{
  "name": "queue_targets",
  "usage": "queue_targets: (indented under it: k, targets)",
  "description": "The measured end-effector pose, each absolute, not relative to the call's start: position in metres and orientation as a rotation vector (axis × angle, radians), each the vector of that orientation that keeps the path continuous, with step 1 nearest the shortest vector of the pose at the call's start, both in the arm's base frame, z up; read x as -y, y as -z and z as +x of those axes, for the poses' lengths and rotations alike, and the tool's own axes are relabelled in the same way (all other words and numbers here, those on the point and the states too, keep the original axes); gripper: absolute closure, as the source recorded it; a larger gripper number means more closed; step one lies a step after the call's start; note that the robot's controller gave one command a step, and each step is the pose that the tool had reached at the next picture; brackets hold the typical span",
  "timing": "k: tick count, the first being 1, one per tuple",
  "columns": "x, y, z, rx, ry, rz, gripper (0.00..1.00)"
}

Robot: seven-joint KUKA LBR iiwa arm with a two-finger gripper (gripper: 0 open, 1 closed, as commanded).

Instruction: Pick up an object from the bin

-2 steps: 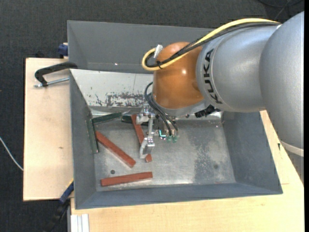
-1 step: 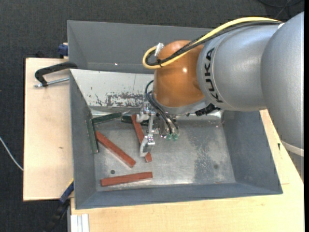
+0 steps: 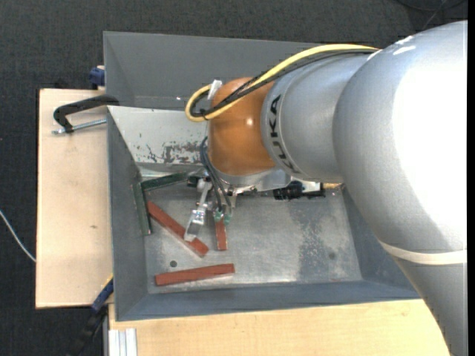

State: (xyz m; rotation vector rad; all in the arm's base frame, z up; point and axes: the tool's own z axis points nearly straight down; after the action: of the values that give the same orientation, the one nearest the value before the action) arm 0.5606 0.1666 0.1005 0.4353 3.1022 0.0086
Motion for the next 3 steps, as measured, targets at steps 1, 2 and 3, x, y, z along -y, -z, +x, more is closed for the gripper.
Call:
queue_targets:
  k: [1, 2, 3]
  targets:
    - [-0.182, -0.097, 0.556, -3.078, -0.001, 0.646, 0.0]
    - [-0.203, -0.106, 0.554, -3.06, -0.006, 0.691, 0.0]
    - [-0.192, -0.08, 0.555, -2.973, -0.002, 1.021, 0.0]
